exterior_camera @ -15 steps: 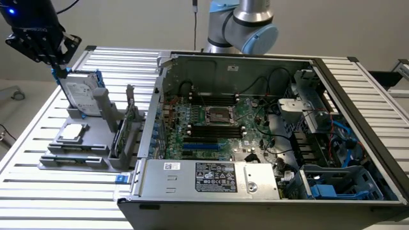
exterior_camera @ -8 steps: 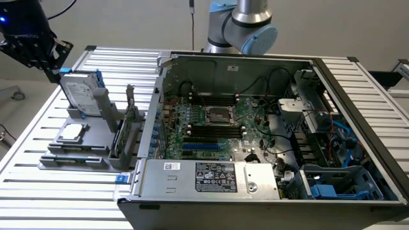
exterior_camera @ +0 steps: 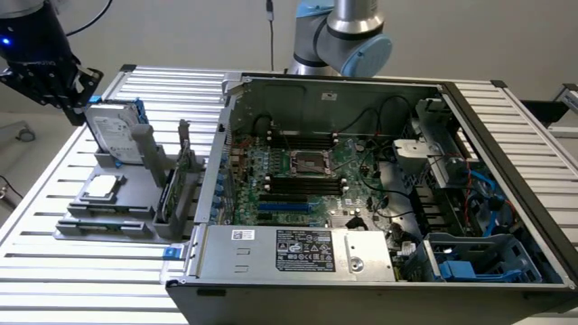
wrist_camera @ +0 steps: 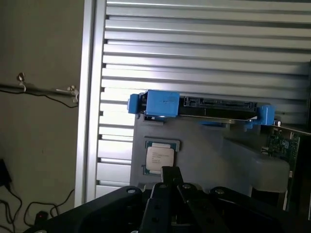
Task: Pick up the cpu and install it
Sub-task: 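Reach for the cpu, then pick up the cpu and move it towards the insertion slot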
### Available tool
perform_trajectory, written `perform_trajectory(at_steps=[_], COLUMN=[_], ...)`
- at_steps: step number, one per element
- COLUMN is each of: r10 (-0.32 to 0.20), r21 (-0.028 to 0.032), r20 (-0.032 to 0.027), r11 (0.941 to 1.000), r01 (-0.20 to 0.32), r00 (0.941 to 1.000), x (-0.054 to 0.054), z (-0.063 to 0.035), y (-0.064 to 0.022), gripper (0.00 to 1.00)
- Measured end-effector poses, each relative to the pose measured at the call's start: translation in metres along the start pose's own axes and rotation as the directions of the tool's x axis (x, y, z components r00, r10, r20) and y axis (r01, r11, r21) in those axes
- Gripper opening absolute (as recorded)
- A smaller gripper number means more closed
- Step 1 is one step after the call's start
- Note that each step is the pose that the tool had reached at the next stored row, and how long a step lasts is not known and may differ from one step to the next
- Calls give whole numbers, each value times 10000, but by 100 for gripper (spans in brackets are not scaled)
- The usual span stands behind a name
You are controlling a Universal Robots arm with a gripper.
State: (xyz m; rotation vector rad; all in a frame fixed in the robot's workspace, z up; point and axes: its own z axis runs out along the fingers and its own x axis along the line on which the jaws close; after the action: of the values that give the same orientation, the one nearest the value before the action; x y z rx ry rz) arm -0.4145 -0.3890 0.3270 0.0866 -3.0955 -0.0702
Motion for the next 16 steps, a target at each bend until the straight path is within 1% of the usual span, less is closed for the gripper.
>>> perform_trajectory(at_steps=[1, 3, 16], r10=[-3, -4, -3], r21=[0, 0, -1], r20=[0, -18, -17], r11=[10000, 10000, 10000], r01=[3, 4, 3], r00=[10000, 10000, 10000], x=[6, 7, 7], z=[19, 26, 26], y=[-2, -2, -2], gripper=[11, 11, 11])
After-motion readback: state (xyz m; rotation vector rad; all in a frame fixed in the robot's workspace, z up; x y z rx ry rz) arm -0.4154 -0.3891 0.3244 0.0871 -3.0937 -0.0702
